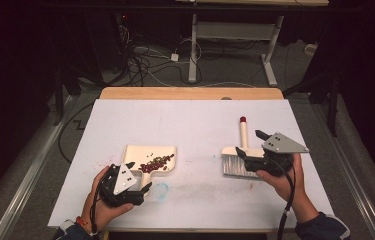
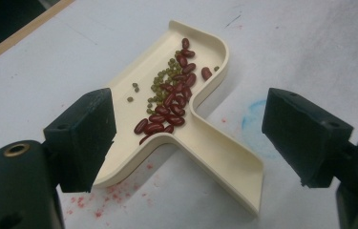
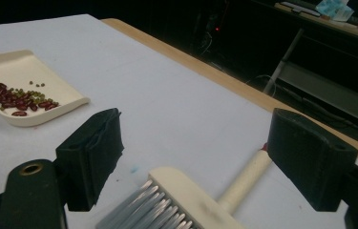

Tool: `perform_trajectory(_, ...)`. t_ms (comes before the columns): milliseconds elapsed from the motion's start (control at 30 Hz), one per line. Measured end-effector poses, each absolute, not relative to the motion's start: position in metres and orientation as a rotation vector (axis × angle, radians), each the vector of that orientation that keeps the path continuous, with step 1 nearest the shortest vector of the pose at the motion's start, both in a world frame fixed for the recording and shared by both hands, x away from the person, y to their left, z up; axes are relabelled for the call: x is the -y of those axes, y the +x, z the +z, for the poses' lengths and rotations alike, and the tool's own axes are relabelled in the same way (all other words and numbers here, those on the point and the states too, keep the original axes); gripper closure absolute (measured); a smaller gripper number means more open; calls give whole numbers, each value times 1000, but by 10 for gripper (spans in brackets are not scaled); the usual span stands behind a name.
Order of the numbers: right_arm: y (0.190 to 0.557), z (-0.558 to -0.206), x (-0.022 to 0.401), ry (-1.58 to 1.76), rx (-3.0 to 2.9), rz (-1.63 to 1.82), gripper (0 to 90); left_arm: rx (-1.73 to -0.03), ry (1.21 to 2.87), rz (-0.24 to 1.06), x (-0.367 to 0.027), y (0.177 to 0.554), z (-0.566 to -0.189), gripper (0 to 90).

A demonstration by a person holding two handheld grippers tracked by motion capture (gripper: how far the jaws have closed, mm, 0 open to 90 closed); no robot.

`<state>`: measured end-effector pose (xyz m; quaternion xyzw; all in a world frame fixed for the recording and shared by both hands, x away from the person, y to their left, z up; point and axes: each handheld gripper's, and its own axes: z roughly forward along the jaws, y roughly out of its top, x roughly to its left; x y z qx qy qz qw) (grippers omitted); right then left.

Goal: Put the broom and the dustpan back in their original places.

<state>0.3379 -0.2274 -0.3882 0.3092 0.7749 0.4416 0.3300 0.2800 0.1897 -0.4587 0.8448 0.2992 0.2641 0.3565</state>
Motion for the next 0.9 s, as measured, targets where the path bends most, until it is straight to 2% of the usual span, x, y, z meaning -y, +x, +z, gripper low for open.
perform_trajectory(267,326,-398,234,781,-2038,1151,200,-771,2178,715,-192,280,-458,189)
perform_trajectory(900,310,-423,245,748,-2069,1118,196,-757,2199,691,-192,281,-462,189)
